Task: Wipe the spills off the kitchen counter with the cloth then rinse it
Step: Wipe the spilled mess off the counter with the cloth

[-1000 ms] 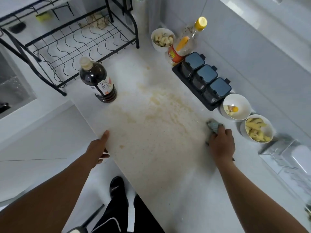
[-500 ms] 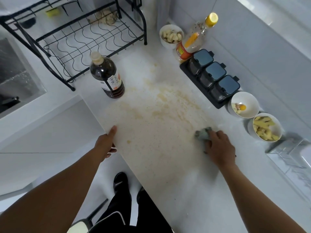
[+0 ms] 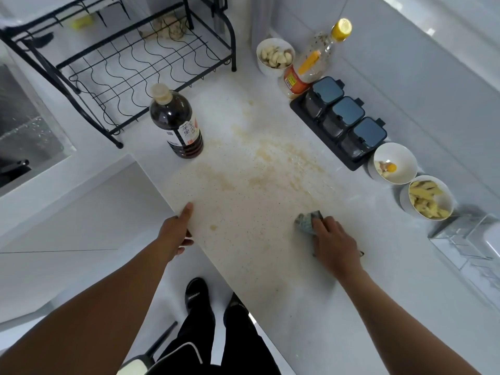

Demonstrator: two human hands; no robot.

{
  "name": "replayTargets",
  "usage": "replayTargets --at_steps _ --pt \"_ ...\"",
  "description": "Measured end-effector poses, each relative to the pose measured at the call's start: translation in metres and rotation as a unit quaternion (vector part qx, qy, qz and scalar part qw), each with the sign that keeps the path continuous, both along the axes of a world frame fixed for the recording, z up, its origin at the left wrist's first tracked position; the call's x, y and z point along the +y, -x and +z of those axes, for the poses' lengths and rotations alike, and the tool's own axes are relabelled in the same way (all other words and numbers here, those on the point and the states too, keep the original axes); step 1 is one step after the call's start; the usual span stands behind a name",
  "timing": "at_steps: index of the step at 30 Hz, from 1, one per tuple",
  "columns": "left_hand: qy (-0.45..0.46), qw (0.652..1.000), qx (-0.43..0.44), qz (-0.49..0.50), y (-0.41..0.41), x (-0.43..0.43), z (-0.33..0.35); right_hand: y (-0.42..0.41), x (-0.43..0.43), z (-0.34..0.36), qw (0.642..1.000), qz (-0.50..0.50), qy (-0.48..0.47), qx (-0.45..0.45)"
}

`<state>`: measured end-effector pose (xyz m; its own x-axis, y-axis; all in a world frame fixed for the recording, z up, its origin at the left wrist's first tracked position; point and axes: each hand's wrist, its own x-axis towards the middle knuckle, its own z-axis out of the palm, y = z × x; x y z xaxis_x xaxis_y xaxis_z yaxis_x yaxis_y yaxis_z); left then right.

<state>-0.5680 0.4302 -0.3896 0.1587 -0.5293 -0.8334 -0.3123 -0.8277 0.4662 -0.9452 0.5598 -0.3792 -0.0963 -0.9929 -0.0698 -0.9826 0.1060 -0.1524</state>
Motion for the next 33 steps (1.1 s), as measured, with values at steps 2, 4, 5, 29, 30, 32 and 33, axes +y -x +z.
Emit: replayTargets --at_steps 2,4,5,29,30,32,33 --pt "0.002 1.0 0.002 -0.003 -0.001 -0.001 -0.001 0.009 -0.002 0.002 0.995 -0.093 -0.029 -0.019" --pt "0.003 1.0 0.002 -0.006 -0.002 -0.001 0.0 -0.001 -0.003 0.005 0.956 -0.287 -0.022 -0.047" --pt "0.003 1.0 0.002 -0.006 -0.003 -0.001 -0.001 -0.013 -0.004 0.007 0.957 -0.288 -0.016 -0.038" --pt "0.007 0.999 0.018 -0.039 -0.011 -0.004 -0.005 -0.08 0.036 0.018 0.969 -0.23 -0.048 -0.074" --pt "0.006 0.999 0.021 -0.04 -0.011 -0.004 -0.005 -0.093 0.037 0.019 0.966 -0.242 -0.046 -0.074" --pt "0.004 0.999 0.024 -0.044 -0.011 -0.004 -0.004 -0.114 0.045 0.016 0.995 -0.059 -0.054 -0.063" --pt "0.004 0.999 0.024 -0.047 -0.011 -0.004 -0.004 -0.11 0.047 0.015 0.997 0.03 -0.049 -0.047"
